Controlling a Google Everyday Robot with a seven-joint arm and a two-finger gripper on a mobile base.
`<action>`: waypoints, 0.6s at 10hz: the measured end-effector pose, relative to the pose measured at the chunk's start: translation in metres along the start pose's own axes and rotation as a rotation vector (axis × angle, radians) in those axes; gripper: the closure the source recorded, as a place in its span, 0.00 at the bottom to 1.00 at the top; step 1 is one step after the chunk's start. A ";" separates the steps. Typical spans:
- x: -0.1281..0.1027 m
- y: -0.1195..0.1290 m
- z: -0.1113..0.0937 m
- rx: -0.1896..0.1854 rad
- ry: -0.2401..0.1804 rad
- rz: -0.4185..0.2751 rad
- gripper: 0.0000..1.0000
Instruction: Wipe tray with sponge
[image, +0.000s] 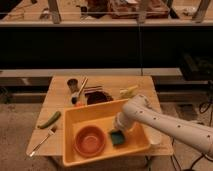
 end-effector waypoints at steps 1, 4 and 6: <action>0.002 -0.004 0.002 0.010 0.010 -0.005 1.00; 0.028 -0.025 0.014 0.050 0.053 -0.032 1.00; 0.042 -0.029 0.020 0.038 0.076 -0.032 1.00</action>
